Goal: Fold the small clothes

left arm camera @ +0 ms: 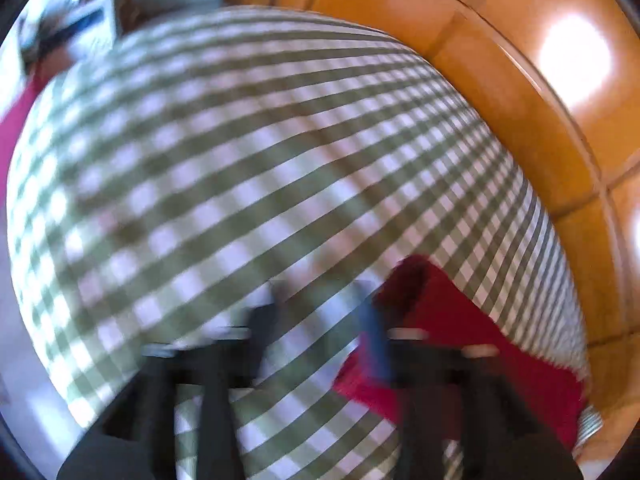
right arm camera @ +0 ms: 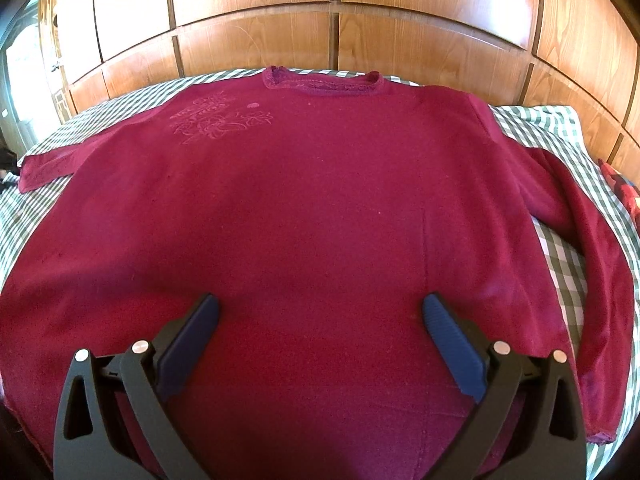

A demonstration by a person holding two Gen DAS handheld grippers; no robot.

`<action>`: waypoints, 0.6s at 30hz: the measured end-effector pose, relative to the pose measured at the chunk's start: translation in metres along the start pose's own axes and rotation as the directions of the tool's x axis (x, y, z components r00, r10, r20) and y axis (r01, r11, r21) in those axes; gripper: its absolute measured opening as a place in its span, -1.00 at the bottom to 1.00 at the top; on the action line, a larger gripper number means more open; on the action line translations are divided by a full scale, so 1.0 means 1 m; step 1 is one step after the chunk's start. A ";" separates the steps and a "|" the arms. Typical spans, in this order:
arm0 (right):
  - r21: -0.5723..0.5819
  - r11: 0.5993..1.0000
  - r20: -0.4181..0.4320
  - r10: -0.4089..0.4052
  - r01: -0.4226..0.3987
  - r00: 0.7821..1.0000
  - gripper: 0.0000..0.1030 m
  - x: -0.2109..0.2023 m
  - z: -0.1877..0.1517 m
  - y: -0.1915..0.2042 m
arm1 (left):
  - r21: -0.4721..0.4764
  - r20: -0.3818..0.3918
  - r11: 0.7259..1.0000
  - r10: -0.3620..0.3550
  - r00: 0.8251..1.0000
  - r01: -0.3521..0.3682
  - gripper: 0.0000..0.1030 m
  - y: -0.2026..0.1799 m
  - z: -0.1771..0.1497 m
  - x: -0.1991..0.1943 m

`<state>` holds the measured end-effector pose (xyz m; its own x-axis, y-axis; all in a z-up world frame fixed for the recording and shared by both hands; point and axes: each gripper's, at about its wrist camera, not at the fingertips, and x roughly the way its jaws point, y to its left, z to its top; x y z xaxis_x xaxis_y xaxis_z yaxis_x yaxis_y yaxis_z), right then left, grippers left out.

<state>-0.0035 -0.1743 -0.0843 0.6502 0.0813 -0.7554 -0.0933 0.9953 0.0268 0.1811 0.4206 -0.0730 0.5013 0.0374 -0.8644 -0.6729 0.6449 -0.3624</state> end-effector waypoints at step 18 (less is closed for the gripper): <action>-0.003 1.000 0.003 -0.005 0.005 1.000 0.97 0.000 0.000 0.001 | 0.054 0.057 0.981 -0.189 0.980 0.186 -0.77 -0.017 -0.055 -0.013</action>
<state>-0.0038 -0.1729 -0.0837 0.6532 0.0761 -0.7534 -0.0920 0.9955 0.0208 0.1563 0.3676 -0.0747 0.6494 -0.0417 -0.7593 -0.5375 0.6812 -0.4971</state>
